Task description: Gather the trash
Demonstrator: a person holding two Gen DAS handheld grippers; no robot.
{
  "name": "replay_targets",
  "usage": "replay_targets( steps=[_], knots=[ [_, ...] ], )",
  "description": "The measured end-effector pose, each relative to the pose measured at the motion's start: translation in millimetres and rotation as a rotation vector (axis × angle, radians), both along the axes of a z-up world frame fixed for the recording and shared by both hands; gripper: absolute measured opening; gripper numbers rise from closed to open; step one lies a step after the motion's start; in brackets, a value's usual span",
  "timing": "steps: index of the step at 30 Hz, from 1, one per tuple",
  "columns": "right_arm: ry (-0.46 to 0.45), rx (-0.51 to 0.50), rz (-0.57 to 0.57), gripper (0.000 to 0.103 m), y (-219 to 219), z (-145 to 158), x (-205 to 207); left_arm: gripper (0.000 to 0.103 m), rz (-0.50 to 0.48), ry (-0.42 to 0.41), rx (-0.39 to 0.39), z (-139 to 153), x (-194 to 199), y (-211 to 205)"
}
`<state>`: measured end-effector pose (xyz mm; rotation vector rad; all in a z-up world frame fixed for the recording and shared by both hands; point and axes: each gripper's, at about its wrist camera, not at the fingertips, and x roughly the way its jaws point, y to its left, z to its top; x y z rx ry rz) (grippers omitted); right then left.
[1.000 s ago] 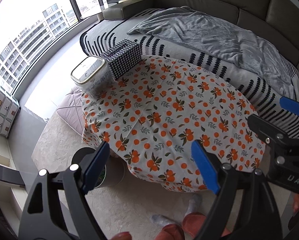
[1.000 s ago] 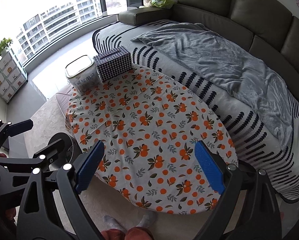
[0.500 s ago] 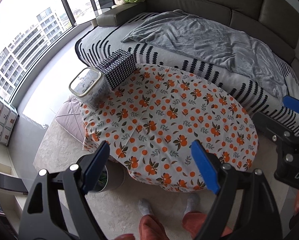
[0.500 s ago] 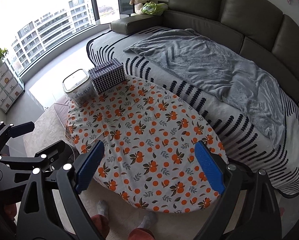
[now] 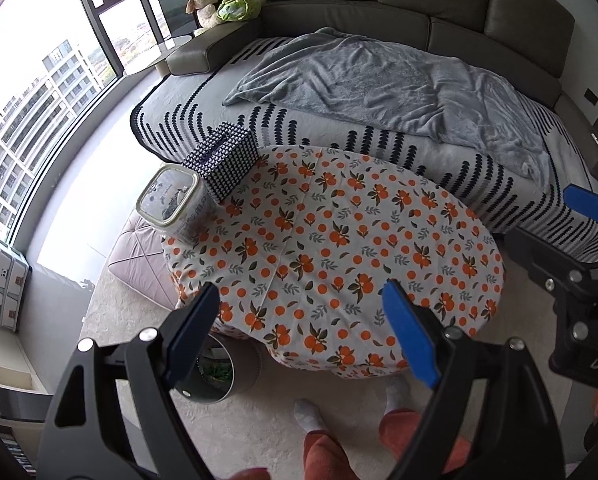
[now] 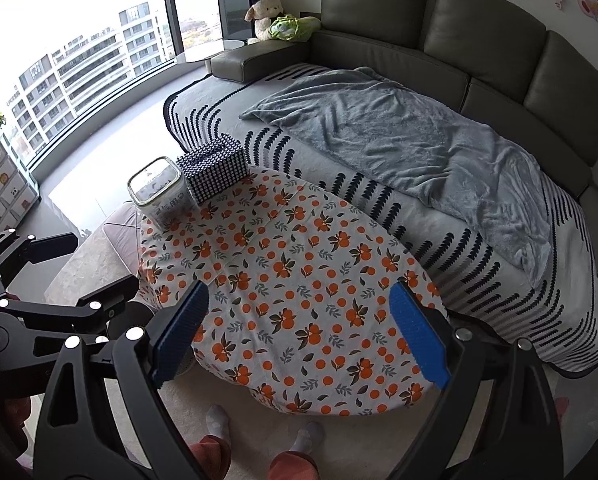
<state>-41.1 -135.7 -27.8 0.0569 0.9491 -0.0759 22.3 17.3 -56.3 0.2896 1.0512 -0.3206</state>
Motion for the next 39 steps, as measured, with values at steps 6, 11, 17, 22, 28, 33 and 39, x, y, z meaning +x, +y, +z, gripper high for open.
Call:
replay_targets(
  steps=[6, 11, 17, 22, 28, 33, 39],
  knots=[
    [-0.011, -0.005, 0.002, 0.089, 5, 10, 1, 0.083, -0.005, -0.008, 0.007, 8, 1, 2],
    [-0.021, -0.01, 0.007, 0.089, 6, 18, 4, 0.084, -0.009, -0.011, 0.003, 15, 2, 2],
    [-0.022, -0.012, 0.009, 0.089, 6, 20, 5, 0.084, -0.007, -0.012, 0.001, 18, 3, 4],
    [-0.022, -0.011, 0.007, 0.089, 6, 20, 5, 0.083, -0.003, -0.015, -0.001, 18, 4, 4],
    [-0.024, -0.012, 0.006, 0.089, 6, 21, 5, 0.084, -0.004, -0.013, -0.002, 18, 4, 4],
    [-0.024, -0.013, 0.007, 0.089, 5, 21, 6, 0.083, -0.007, -0.014, -0.002, 17, 4, 4],
    [-0.026, -0.014, 0.008, 0.089, 5, 21, 6, 0.084, -0.008, -0.013, -0.007, 18, 5, 1]
  ],
)
